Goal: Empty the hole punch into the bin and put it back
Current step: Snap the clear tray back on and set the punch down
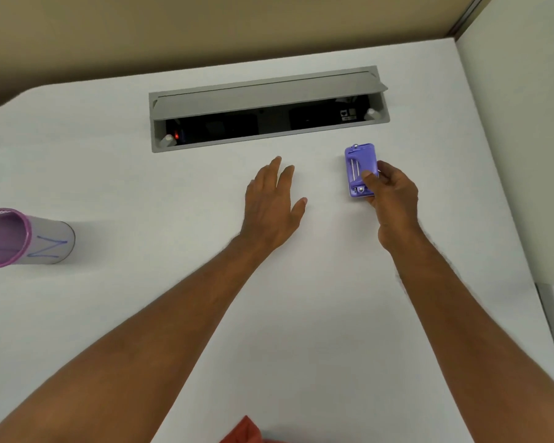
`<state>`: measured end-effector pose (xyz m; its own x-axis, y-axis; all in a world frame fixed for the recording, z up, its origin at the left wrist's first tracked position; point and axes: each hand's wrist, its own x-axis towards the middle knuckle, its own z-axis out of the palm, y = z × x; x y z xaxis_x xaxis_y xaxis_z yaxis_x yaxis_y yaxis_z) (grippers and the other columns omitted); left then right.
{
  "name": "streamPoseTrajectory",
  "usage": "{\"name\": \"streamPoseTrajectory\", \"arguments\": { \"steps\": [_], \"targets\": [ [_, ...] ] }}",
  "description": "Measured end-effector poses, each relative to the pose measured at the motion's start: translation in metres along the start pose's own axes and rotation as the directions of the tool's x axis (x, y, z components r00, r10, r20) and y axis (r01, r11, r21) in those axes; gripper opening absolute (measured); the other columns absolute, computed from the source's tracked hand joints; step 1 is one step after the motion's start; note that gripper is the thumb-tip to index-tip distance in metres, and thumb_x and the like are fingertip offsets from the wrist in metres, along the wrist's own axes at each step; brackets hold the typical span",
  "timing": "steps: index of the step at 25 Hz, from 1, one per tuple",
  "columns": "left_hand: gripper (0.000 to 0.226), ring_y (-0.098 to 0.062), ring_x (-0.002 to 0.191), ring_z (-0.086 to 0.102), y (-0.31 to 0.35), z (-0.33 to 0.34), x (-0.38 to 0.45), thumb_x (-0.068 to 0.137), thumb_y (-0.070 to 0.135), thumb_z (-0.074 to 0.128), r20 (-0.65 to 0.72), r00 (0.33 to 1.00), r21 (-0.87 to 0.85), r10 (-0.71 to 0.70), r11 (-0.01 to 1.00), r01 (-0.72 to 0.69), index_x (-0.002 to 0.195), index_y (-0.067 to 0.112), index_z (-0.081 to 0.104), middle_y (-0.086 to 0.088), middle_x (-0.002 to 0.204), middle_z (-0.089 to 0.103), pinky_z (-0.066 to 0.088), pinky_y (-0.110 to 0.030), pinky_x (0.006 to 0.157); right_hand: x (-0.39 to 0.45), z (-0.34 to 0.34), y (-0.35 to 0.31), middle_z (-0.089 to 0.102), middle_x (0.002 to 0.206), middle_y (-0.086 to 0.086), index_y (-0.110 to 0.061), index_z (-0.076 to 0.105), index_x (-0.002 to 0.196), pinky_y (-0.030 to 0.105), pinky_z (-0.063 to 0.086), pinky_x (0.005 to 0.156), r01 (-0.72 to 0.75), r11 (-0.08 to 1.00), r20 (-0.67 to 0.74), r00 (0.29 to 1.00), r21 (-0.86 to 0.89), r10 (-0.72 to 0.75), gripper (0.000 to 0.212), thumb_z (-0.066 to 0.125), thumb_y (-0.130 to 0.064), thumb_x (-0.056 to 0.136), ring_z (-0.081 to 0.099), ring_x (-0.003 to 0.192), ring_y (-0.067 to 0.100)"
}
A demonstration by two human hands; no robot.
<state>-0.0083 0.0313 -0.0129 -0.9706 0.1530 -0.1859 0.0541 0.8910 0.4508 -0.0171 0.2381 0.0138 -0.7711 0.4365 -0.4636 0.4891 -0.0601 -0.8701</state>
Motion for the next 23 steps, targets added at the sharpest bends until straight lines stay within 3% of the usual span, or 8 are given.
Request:
{"name": "streamPoseTrajectory", "arguments": {
  "steps": [4, 6, 8, 11, 16, 23],
  "targets": [
    [0.067, -0.034, 0.156, 0.014, -0.004, 0.016, 0.003, 0.102, 0.044, 0.050, 0.047, 0.998, 0.104, 0.035, 0.994, -0.040, 0.157, 0.013, 0.028, -0.011, 0.170, 0.013, 0.015, -0.051, 0.128, 0.028, -0.012, 0.007, 0.069, 0.130, 0.008, -0.010, 0.062, 0.135, 0.046, 0.056, 0.104, 0.060, 0.995, -0.044, 0.997, -0.077, -0.064, 0.042, 0.072, -0.016, 0.094, 0.067, 0.120, 0.027],
    [0.067, -0.033, 0.157, 0.012, -0.005, 0.021, 0.003, 0.102, 0.044, 0.048, 0.047, 0.998, 0.128, 0.031, 0.991, -0.037, 0.158, 0.013, 0.027, -0.011, 0.170, 0.013, 0.011, -0.051, 0.129, 0.036, -0.017, 0.009, 0.069, 0.127, 0.003, -0.011, 0.062, 0.135, 0.033, 0.058, 0.097, 0.096, 0.986, -0.055, 0.993, -0.138, -0.105, 0.042, 0.071, -0.019, 0.095, 0.067, 0.116, 0.022],
    [0.066, -0.032, 0.157, 0.013, -0.005, 0.025, 0.003, 0.102, 0.045, 0.047, 0.031, 0.999, 0.138, 0.020, 0.990, -0.024, 0.157, 0.014, 0.028, -0.010, 0.170, 0.015, 0.011, -0.051, 0.129, 0.041, -0.019, 0.013, 0.068, 0.127, 0.002, -0.012, 0.060, 0.137, 0.019, 0.051, 0.089, 0.138, 0.957, -0.070, 0.984, -0.254, -0.161, 0.043, 0.069, -0.024, 0.096, 0.065, 0.110, 0.014],
    [0.066, -0.032, 0.157, 0.014, -0.006, 0.028, 0.003, 0.102, 0.045, 0.046, 0.012, 1.000, 0.149, 0.025, 0.989, -0.027, 0.158, 0.014, 0.028, -0.010, 0.170, 0.016, 0.012, -0.051, 0.129, 0.045, -0.022, 0.019, 0.071, 0.126, 0.004, -0.012, 0.064, 0.134, 0.011, 0.042, 0.087, 0.203, 0.872, -0.066, 0.964, -0.446, -0.259, 0.039, 0.064, -0.029, 0.099, 0.065, 0.109, 0.015],
    [0.067, -0.031, 0.157, 0.013, -0.008, 0.031, 0.002, 0.103, 0.047, 0.043, 0.015, 0.999, 0.178, 0.034, 0.983, -0.036, 0.158, 0.015, 0.026, -0.009, 0.171, 0.015, 0.012, -0.051, 0.129, 0.046, -0.022, 0.019, 0.075, 0.106, 0.009, -0.013, 0.073, 0.122, 0.020, 0.045, 0.080, 0.266, 0.807, -0.058, 0.936, -0.526, -0.346, 0.029, 0.062, -0.028, 0.100, 0.067, 0.094, 0.021],
    [0.067, -0.031, 0.158, 0.012, -0.010, 0.032, 0.003, 0.103, 0.048, 0.041, 0.016, 0.999, 0.193, 0.048, 0.980, -0.050, 0.159, 0.015, 0.024, -0.009, 0.171, 0.013, 0.011, -0.050, 0.129, 0.048, -0.024, 0.021, 0.074, 0.115, 0.008, -0.014, 0.069, 0.124, 0.023, 0.053, 0.087, 0.269, 0.844, -0.072, 0.938, -0.464, -0.338, 0.029, 0.065, -0.028, 0.099, 0.071, 0.100, 0.020]
  ]
}}
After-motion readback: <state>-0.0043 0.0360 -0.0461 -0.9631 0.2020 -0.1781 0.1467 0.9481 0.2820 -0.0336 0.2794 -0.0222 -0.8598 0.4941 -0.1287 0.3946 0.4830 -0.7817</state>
